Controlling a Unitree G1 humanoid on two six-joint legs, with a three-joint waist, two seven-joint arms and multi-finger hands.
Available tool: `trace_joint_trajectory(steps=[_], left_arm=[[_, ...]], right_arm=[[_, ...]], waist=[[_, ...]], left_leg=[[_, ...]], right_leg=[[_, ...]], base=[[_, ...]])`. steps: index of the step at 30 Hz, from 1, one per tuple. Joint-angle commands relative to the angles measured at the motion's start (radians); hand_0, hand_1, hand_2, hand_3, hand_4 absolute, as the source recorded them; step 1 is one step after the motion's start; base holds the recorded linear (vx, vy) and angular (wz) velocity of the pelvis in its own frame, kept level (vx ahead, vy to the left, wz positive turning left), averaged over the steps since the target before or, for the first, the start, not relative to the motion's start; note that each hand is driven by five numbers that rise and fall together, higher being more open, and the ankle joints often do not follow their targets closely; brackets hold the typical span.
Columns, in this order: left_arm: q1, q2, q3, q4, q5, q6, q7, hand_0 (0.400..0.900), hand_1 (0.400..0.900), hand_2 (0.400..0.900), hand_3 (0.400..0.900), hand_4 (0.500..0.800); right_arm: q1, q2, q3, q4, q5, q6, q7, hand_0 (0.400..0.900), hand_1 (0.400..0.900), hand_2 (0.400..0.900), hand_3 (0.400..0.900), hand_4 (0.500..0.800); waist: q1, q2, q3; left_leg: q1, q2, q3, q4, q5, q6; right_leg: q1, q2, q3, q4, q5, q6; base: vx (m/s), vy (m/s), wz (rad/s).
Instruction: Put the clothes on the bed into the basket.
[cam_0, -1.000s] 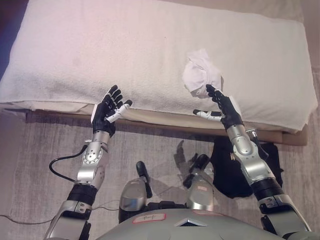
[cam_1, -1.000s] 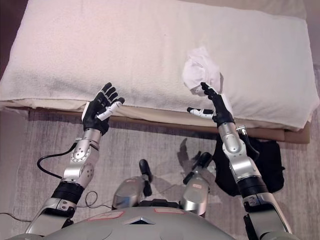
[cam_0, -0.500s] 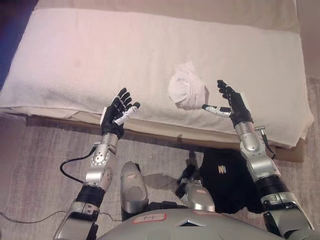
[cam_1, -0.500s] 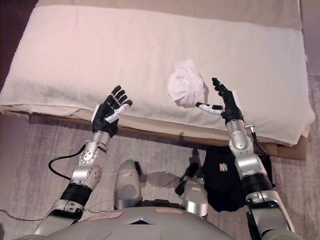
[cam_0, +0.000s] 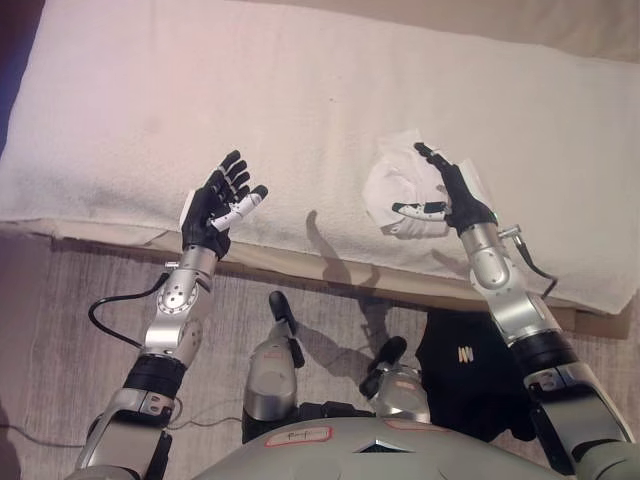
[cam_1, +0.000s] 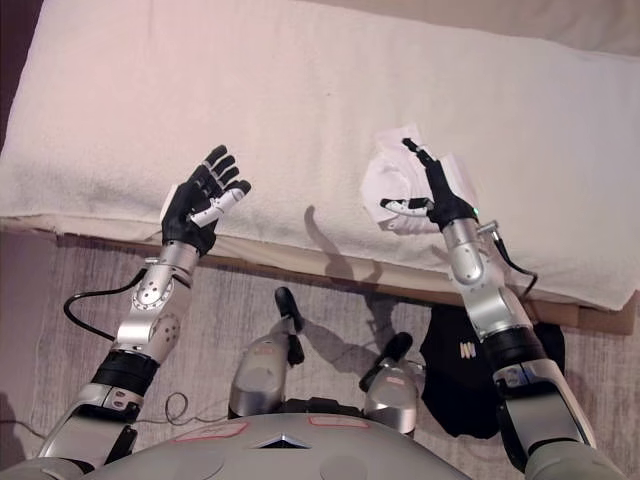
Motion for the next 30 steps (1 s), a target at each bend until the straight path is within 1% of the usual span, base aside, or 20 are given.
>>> trace_joint_trajectory(steps=[1,3,6,7,8,10,11,12,14,15,16,18,21,26,30], left_arm=[[-0.082,-0.026,-0.032,-0.110,-0.021,-0.086,-0.004,0.900,0.900,0.900,0.900,0.800],[-0.099,-0.029,-0.043,-0.113,-0.034,-0.087,0.003,0.900,0.900,0.900,0.900,0.800],[-0.121,-0.027,-0.053,-0.123,-0.033,-0.088,0.014,0.900,0.900,0.900,0.900,0.800],[-0.132,-0.020,-0.057,-0.130,-0.024,-0.093,0.024,0.900,0.900,0.900,0.900,0.800],[-0.149,0.006,-0.067,-0.178,-0.017,-0.098,0.026,0.900,0.900,0.900,0.900,0.800],[-0.160,0.011,-0.068,-0.196,-0.012,-0.099,0.031,0.900,0.900,0.900,0.900,0.800],[-0.176,0.015,-0.073,-0.207,-0.012,-0.103,0.036,0.900,0.900,0.900,0.900,0.800],[-0.202,0.023,-0.091,-0.225,-0.021,-0.108,0.043,0.900,0.900,0.900,0.900,0.800],[-0.214,0.019,-0.086,-0.232,-0.021,-0.107,0.049,0.900,0.900,0.900,0.900,0.800],[-0.227,0.019,-0.089,-0.236,-0.024,-0.108,0.058,0.900,0.900,0.900,0.900,0.800],[-0.246,0.016,-0.100,-0.238,-0.029,-0.114,0.071,0.900,0.900,0.900,0.900,0.800],[-0.260,0.013,-0.097,-0.239,-0.027,-0.114,0.083,0.900,0.900,0.900,0.900,0.800],[-0.282,0.009,-0.104,-0.248,-0.036,-0.113,0.095,0.900,0.900,0.900,0.900,0.800],[-0.310,0.010,-0.109,-0.256,-0.033,-0.114,0.114,0.900,0.900,0.900,0.900,0.800],[-0.323,0.020,-0.123,-0.278,-0.047,-0.097,0.114,0.900,0.900,0.900,0.900,0.800]], right_arm=[[-0.209,-0.107,-0.031,-0.008,-0.032,-0.007,-0.084,0.900,0.900,0.900,0.900,0.800],[-0.258,-0.108,-0.024,0.009,-0.035,0.007,-0.102,0.900,0.900,0.900,0.900,0.800],[-0.340,-0.132,-0.011,0.041,-0.036,0.023,-0.118,0.900,0.900,0.900,0.900,0.800],[-0.377,-0.143,-0.003,0.075,-0.030,0.032,-0.125,0.900,0.900,0.900,0.900,0.800],[-0.459,-0.171,0.019,0.125,-0.031,0.062,-0.129,0.900,0.900,0.900,0.900,0.800],[-0.506,-0.170,0.031,0.169,-0.021,0.064,-0.141,0.900,0.900,0.900,0.900,0.800],[-0.551,-0.170,0.039,0.223,-0.010,0.071,-0.158,0.900,0.900,0.900,0.900,0.800],[-0.636,-0.186,0.072,0.298,-0.006,0.098,-0.168,0.900,0.900,0.900,0.900,0.800],[-0.680,-0.181,0.089,0.334,0.004,0.097,-0.175,0.900,0.900,0.900,0.900,0.800],[-0.712,-0.180,0.091,0.382,0.012,0.111,-0.189,0.900,0.900,0.900,0.900,0.800],[-0.781,-0.185,0.122,0.491,0.015,0.134,-0.201,0.900,0.900,0.900,0.900,0.800],[-0.824,-0.184,0.143,0.532,0.022,0.139,-0.206,0.900,0.900,0.900,0.900,0.800],[-0.909,-0.185,0.189,0.633,0.055,0.146,-0.197,0.900,0.900,0.900,0.900,0.800],[-1.011,-0.180,0.260,0.721,0.096,0.147,-0.171,0.900,0.900,0.900,0.900,0.800],[-1.116,-0.154,0.342,0.879,0.156,0.169,-0.092,0.900,0.900,0.900,0.900,0.800]], waist=[[0.003,-0.003,0.060],[0.005,-0.005,0.083],[0.007,-0.010,0.120],[0.011,-0.010,0.132],[0.019,-0.009,0.154],[0.017,-0.008,0.165],[0.021,-0.006,0.176],[0.027,-0.006,0.194],[0.024,-0.002,0.202],[0.026,0.002,0.208],[0.035,0.005,0.220],[0.033,0.008,0.226],[0.038,0.014,0.247],[0.041,0.013,0.257],[0.048,0.002,0.258]], left_leg=[[-0.109,0.055,-0.069,0.148,-0.127,-0.078],[-0.145,0.062,-0.078,0.158,-0.128,-0.078],[-0.199,0.072,-0.088,0.179,-0.132,-0.081],[-0.214,0.073,-0.090,0.184,-0.133,-0.082],[-0.245,0.079,-0.097,0.193,-0.134,-0.083],[-0.271,0.082,-0.101,0.207,-0.136,-0.083],[-0.288,0.084,-0.104,0.218,-0.138,-0.083],[-0.316,0.088,-0.110,0.222,-0.139,-0.085],[-0.331,0.090,-0.112,0.228,-0.141,-0.085],[-0.341,0.091,-0.113,0.232,-0.141,-0.086],[-0.362,0.089,-0.120,0.237,-0.142,-0.085],[-0.373,0.087,-0.124,0.239,-0.143,-0.085],[-0.409,0.083,-0.136,0.256,-0.149,-0.082],[-0.442,0.082,-0.143,0.264,-0.152,-0.081],[-0.461,0.082,-0.150,0.260,-0.149,-0.082]], right_leg=[[0.004,-0.036,-0.013,0.089,-0.053,0.044],[-0.030,-0.036,-0.018,0.108,-0.053,0.045],[-0.085,-0.034,-0.020,0.144,-0.067,0.042],[-0.106,-0.034,-0.021,0.157,-0.069,0.040],[-0.139,-0.033,-0.023,0.179,-0.077,0.037],[-0.165,-0.034,-0.021,0.197,-0.081,0.036],[-0.184,-0.035,-0.022,0.212,-0.083,0.036],[-0.218,-0.035,-0.021,0.231,-0.084,0.035],[-0.235,-0.037,-0.021,0.240,-0.086,0.033],[-0.246,-0.038,-0.022,0.247,-0.085,0.033],[-0.265,-0.042,-0.027,0.261,-0.088,0.032],[-0.277,-0.043,-0.028,0.269,-0.091,0.031],[-0.309,-0.052,-0.036,0.294,-0.100,0.028],[-0.332,-0.052,-0.048,0.300,-0.100,0.027],[-0.337,-0.038,-0.061,0.288,-0.098,0.025]], base=[[-0.01,-0.028,0.13],[-0.02,-0.028,0.10],[-0.03,-0.033,0.08],[-0.05,-0.031,0.07],[-0.05,-0.032,0.09],[-0.04,-0.016,0.05],[-0.04,-0.010,0.02],[-0.05,-0.009,0.03],[-0.02,-0.002,0.01],[-0.01,-0.007,0.07],[-0.01,-0.007,0.07],[0.00,-0.007,0.07],[0.00,-0.008,0.08],[0.02,-0.016,0.05],[0.04,-0.038,0.07]])
